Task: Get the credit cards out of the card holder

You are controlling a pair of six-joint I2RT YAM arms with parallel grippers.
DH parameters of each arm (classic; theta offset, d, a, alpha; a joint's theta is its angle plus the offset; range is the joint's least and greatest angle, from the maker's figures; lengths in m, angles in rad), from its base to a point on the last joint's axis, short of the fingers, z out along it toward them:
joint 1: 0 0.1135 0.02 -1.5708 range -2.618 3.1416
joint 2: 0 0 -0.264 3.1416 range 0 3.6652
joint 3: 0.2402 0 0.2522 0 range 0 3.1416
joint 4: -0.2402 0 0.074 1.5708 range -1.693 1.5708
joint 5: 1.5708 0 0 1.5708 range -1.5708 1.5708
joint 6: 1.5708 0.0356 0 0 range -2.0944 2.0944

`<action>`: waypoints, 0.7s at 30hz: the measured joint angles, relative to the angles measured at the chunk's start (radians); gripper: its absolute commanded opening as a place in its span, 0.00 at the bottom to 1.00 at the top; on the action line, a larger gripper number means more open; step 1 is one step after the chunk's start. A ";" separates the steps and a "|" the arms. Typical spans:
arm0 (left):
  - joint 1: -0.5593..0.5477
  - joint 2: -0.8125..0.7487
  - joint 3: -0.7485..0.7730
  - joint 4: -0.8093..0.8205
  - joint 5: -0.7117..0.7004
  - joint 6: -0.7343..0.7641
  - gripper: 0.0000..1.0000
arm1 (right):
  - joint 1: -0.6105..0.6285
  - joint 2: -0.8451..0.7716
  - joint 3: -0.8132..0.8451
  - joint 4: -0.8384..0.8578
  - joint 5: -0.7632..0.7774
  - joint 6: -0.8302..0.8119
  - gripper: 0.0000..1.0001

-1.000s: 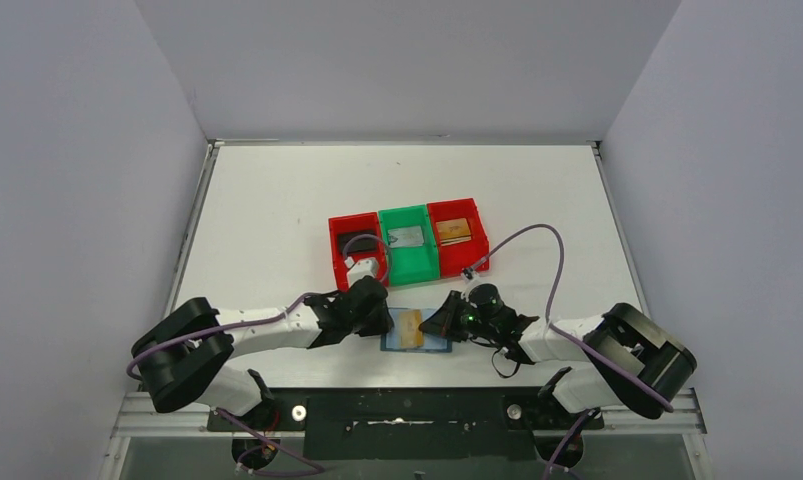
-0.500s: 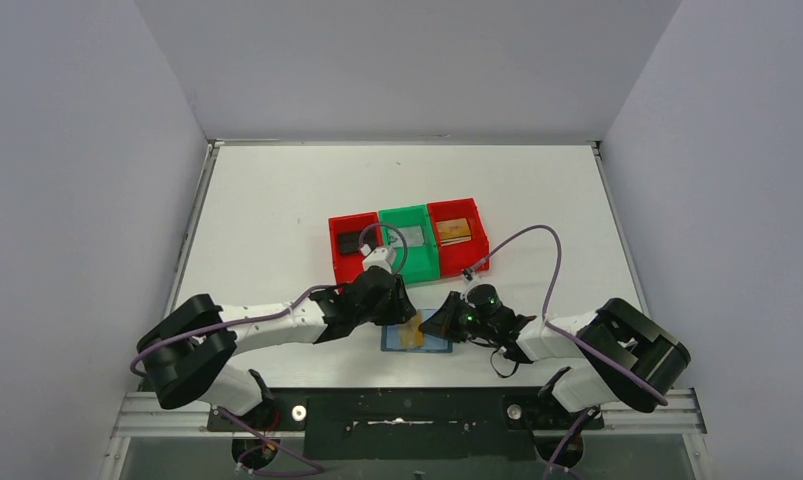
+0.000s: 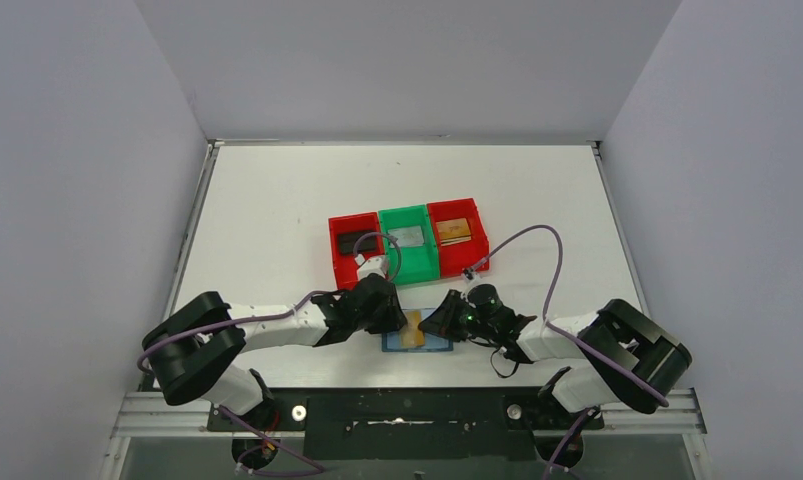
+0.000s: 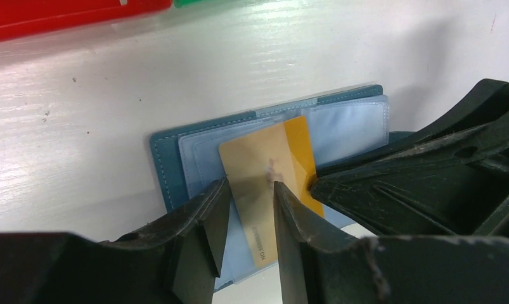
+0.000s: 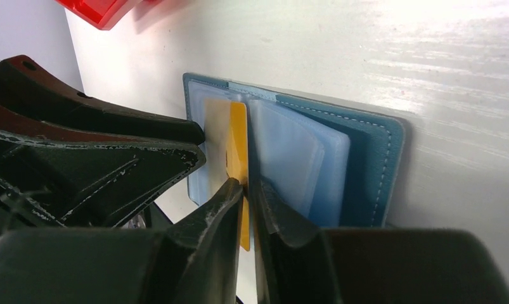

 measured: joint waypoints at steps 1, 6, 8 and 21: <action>0.000 0.000 0.000 -0.001 0.000 0.000 0.31 | 0.000 0.000 0.000 0.002 0.000 0.002 0.20; 0.000 0.000 0.000 -0.005 -0.004 -0.003 0.28 | -0.001 0.014 0.000 0.040 -0.001 0.023 0.29; 0.000 0.000 -0.002 -0.006 -0.007 -0.008 0.28 | -0.001 0.029 0.000 0.066 -0.002 0.029 0.29; -0.007 -0.034 -0.034 -0.006 -0.021 -0.025 0.27 | -0.004 0.055 -0.002 0.106 -0.020 0.055 0.03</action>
